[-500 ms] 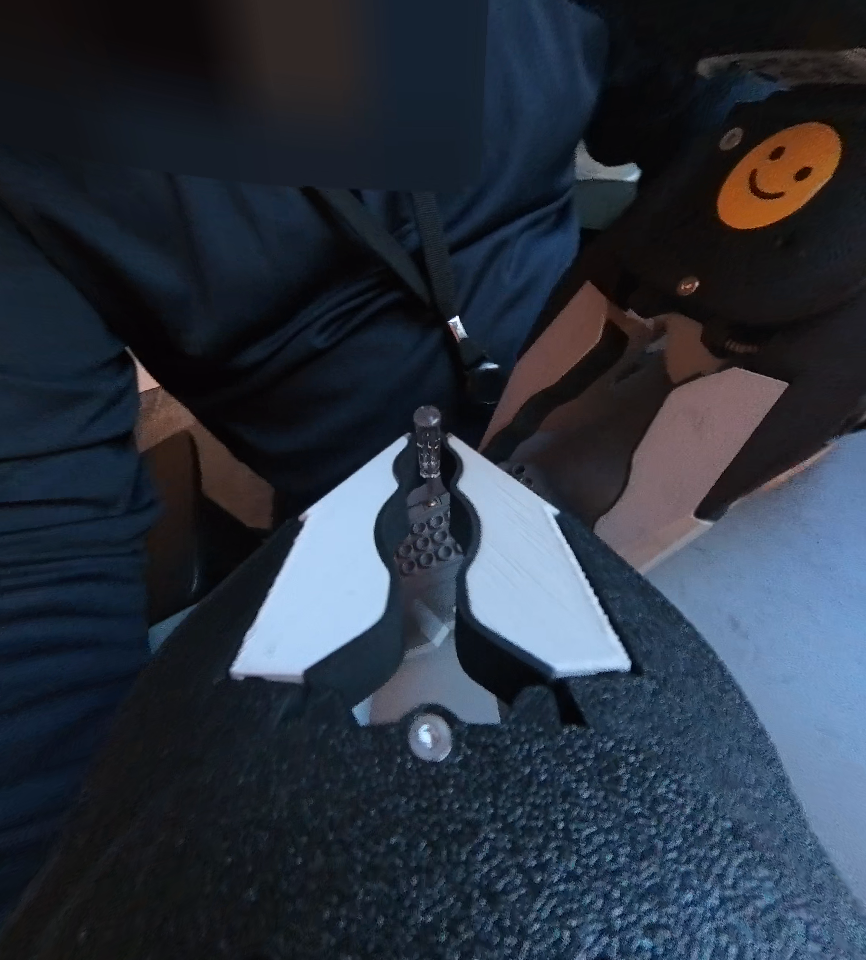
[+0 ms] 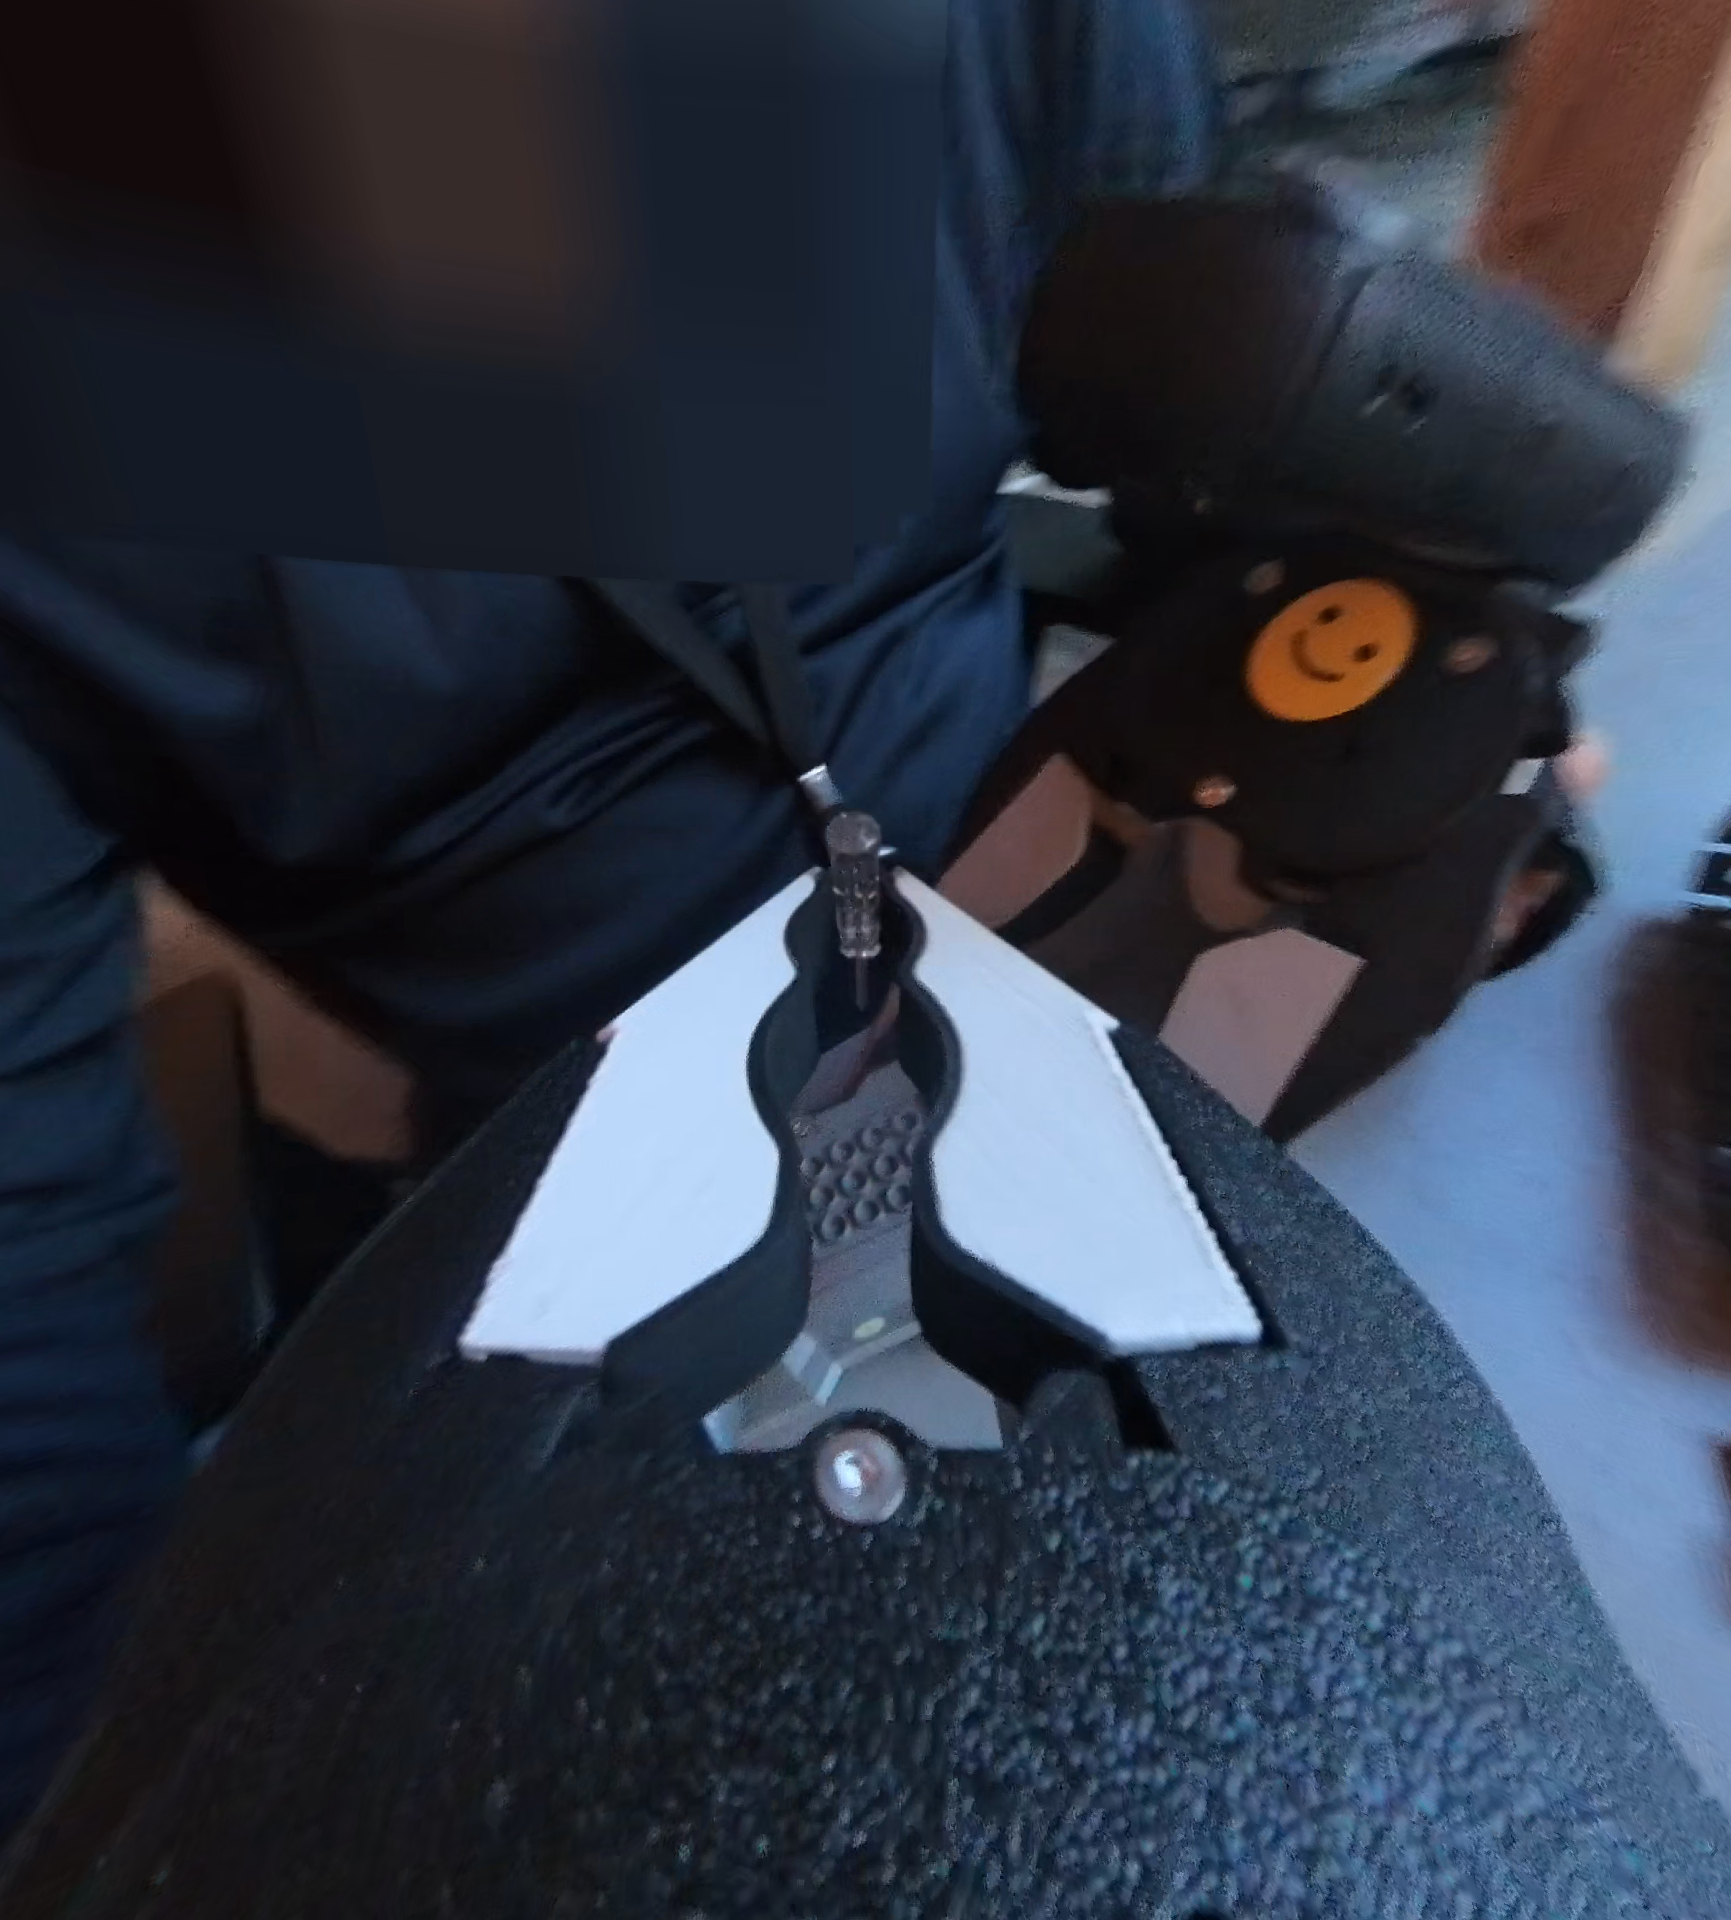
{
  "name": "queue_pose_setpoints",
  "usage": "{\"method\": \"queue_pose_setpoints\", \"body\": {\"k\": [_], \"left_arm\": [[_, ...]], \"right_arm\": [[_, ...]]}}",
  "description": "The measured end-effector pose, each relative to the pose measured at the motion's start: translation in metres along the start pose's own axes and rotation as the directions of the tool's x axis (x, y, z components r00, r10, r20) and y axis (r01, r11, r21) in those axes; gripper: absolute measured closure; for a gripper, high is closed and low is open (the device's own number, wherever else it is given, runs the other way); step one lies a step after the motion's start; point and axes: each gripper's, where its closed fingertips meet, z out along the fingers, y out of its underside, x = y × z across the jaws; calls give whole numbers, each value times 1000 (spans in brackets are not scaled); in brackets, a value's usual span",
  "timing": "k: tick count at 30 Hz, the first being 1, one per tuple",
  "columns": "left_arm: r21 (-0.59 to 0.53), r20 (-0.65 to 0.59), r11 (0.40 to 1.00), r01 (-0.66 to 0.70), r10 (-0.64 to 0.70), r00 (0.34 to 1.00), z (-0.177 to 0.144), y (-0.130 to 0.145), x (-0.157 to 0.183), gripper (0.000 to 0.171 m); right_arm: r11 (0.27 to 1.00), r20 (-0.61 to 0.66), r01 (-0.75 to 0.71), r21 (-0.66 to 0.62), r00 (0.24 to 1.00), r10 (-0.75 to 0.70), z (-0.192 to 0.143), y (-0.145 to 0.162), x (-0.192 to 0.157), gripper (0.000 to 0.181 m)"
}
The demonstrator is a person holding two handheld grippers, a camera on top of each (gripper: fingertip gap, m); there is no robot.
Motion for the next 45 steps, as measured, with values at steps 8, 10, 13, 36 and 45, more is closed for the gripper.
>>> {"method": "queue_pose_setpoints", "body": {"k": [8,10,13,36,45], "left_arm": [[2,68,1000,25,-25,997,0,0,-10,103],[7,110,998,64,-64,992,-1,0,-16,103],[13,160,995,95,-96,982,0,-1,-19,103],[26,225,987,160,-162,961,4,-4,-26,103],[25,227,987,156,-158,961,4,-4,-26,103]], "right_arm": [[946,-700,-189,263,637,322,-38,-4,16,174],[927,-806,-184,326,458,375,-51,7,7,174],[908,-864,-167,383,283,416,-50,20,-10,174],[905,-910,-111,410,20,414,-49,47,-11,174],[906,-909,-105,411,35,416,-47,47,-10,174]]}}
